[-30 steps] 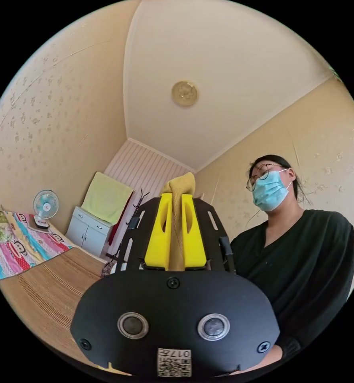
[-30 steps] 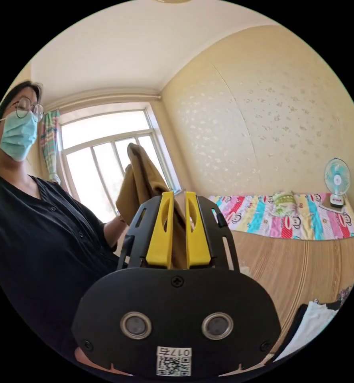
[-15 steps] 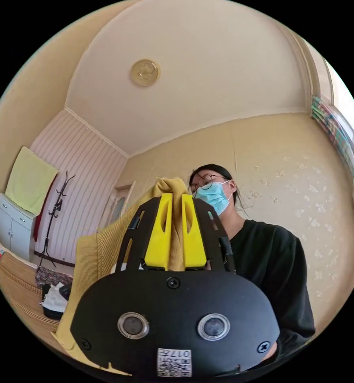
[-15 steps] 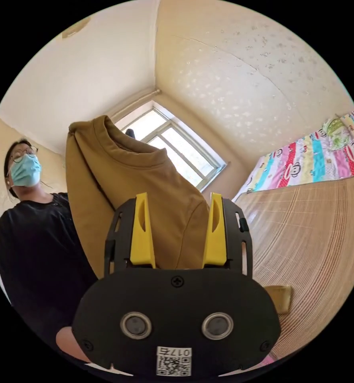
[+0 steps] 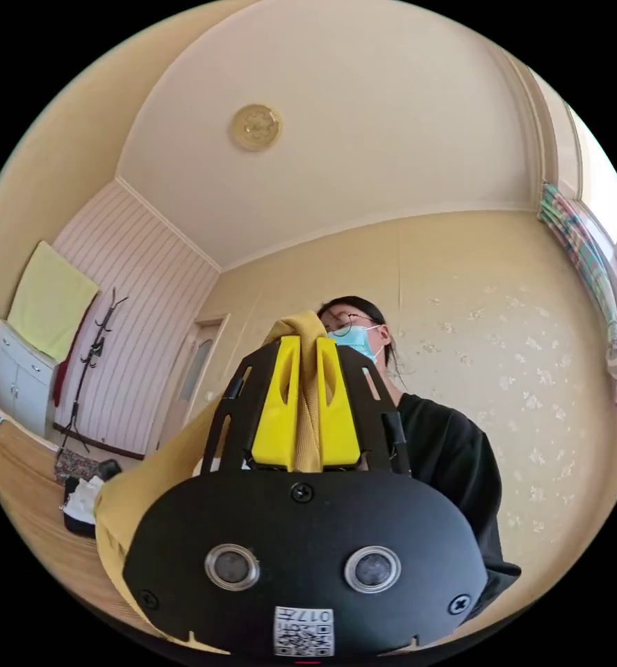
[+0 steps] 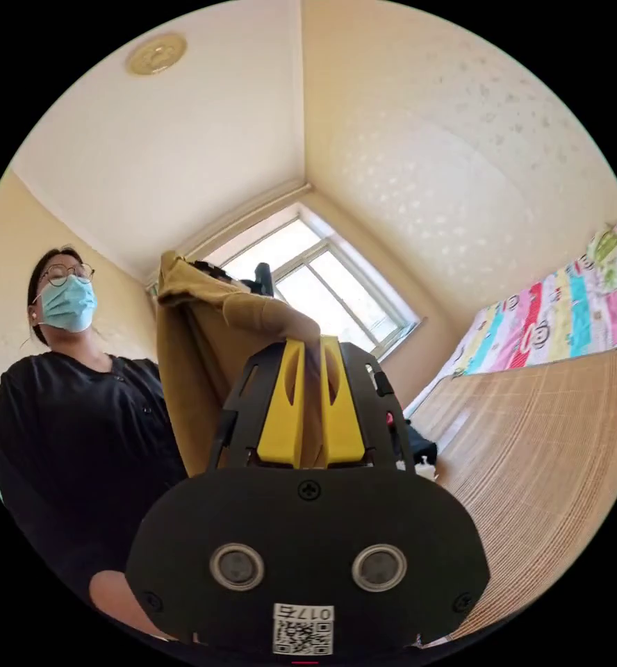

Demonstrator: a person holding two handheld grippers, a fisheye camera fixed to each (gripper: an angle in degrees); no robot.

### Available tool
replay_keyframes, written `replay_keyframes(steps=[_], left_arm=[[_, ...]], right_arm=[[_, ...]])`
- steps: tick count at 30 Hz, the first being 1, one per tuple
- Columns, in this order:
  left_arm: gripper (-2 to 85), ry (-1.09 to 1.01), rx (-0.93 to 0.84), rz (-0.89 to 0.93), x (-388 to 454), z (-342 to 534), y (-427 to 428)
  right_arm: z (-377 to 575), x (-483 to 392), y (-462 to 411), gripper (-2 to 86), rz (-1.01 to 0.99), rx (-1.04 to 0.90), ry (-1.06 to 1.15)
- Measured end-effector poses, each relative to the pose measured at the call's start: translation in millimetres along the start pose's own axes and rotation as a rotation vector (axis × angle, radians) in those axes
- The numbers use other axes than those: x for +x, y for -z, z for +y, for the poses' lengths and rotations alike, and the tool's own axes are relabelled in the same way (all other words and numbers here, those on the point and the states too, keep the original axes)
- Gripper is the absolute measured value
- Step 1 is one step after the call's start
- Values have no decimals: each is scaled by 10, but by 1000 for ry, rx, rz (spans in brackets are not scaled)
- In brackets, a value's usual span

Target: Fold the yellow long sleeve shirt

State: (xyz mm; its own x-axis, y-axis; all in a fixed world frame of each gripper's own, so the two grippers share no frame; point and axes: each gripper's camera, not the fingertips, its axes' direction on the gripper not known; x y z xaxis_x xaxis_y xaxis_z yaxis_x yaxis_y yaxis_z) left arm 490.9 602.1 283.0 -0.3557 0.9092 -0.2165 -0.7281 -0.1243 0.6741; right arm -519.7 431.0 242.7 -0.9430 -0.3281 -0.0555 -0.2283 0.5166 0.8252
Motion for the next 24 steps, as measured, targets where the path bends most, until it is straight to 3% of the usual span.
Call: replay_keyframes(steps=[2,4,6,8,11,13,16,21,24], left_arm=[[46,46,-17,-212,178,58,206],[46,71,-67,-478,359,157,319],[44,97,-210,-859,444,340,233],[43,131,-288,-1045,287,554,58],[42,248,-301,-1078,-199,942,-178],[42,305,-346,-1123,-464,1150,-309],[42,379,-412,-1139,-783,1389,-478],[43,365,-277,-926,-888,1403,-596],[53,299,-309,-892,-832,1351,-699]], right_arm=[[-145,-398,422,41,159,182,61],[-272,-723,554,40,289,238,95],[-382,-1076,537,40,455,257,146],[-469,-1468,336,39,747,273,182],[-422,-1800,-228,38,1101,255,337],[-394,-1971,-500,38,1175,238,391],[-302,-2316,-838,38,1208,253,546],[-219,-2930,-1178,37,1214,341,796],[-196,-3186,-1336,36,1226,369,928]])
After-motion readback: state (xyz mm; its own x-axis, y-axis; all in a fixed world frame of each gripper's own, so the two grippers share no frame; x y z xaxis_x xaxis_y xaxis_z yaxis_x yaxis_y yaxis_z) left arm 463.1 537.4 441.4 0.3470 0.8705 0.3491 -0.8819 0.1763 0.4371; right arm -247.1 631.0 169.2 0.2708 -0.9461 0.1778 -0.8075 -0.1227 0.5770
